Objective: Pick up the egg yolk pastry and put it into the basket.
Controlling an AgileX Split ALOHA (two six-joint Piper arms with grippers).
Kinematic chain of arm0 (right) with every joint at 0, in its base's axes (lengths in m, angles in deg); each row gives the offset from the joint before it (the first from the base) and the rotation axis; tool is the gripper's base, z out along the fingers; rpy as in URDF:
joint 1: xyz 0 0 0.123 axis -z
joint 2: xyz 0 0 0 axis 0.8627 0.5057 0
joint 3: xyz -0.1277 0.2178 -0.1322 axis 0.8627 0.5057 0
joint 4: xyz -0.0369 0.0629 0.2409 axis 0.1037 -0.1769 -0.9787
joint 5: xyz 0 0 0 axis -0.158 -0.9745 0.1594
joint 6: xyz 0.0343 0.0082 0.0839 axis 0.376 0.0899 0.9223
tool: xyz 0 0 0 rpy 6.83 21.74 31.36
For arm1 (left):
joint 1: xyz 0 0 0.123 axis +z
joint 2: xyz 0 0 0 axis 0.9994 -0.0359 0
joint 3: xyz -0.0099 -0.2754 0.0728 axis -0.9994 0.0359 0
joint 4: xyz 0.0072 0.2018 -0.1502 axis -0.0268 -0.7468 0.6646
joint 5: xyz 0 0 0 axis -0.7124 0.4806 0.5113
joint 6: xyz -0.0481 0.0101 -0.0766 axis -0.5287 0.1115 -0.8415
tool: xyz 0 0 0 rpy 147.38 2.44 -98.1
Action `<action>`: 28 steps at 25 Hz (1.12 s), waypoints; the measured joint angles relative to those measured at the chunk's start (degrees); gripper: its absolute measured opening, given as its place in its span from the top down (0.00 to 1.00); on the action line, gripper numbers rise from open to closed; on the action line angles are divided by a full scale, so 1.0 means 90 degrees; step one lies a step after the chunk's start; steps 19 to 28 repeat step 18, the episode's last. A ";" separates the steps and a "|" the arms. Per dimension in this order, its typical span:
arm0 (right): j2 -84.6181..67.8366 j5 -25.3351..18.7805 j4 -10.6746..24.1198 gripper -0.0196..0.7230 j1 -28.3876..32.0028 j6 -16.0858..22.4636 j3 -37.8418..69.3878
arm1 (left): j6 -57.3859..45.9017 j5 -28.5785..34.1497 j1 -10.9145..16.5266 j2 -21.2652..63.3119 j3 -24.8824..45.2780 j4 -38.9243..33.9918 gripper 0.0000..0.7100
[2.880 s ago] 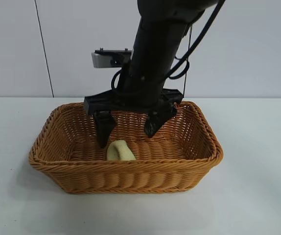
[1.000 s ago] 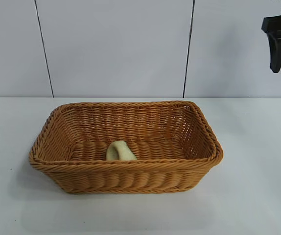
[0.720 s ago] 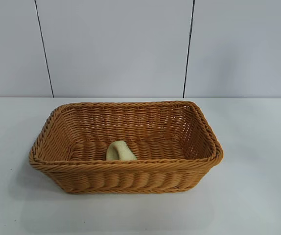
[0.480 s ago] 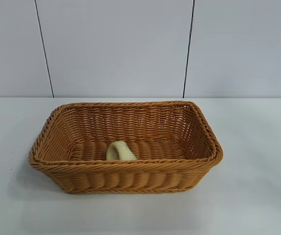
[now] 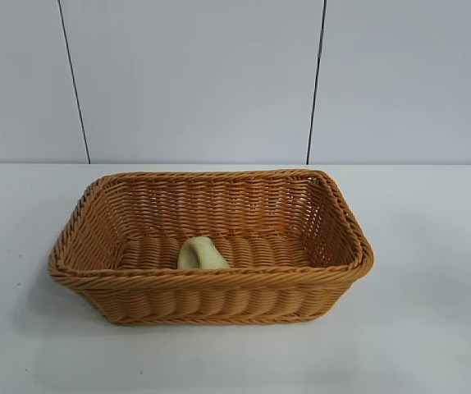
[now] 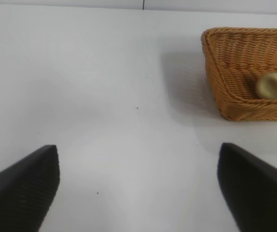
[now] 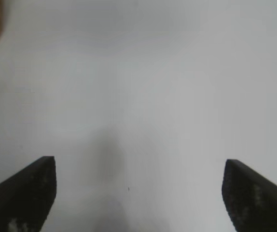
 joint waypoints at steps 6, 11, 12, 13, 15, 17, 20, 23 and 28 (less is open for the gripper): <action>-0.1158 0.0000 0.0000 0.07 0.0000 -0.0005 0.0000 | 0.0000 0.0000 0.0000 0.0000 0.0000 0.0000 0.09; -0.1232 0.0000 0.0000 0.07 0.0000 -0.0013 0.0000 | 0.0000 0.0006 0.0000 0.0000 0.0000 0.0000 0.09; -0.1232 0.0000 0.0000 0.07 0.0000 -0.0013 0.0000 | 0.0000 0.0006 0.0000 0.0000 0.0000 0.0000 0.09; -0.1232 0.0000 0.0000 0.07 0.0000 -0.0013 0.0000 | 0.0000 0.0006 0.0000 0.0000 0.0000 0.0000 0.09; -0.1232 0.0000 -0.0030 0.07 0.0000 -0.0013 0.0000 | 0.0000 0.0006 0.0000 0.0000 0.0000 0.0000 0.09; -0.1232 0.0000 -0.0042 0.07 0.0000 -0.0013 0.0000 | 0.0000 0.0006 0.0000 0.0000 0.0000 0.0000 0.09; -0.1232 0.0000 -0.0042 0.07 0.0000 -0.0013 0.0000 | 0.0000 0.0006 0.0000 0.0000 0.0000 0.0000 0.09; -0.1232 0.0000 -0.0042 0.07 0.0000 -0.0013 0.0000 | 0.0000 0.0006 0.0000 0.0000 0.0000 0.0000 0.09; -0.1232 0.0000 -0.0042 0.07 0.0000 -0.0013 0.0000 | 0.0000 0.0006 0.0000 0.0000 0.0000 0.0000 0.09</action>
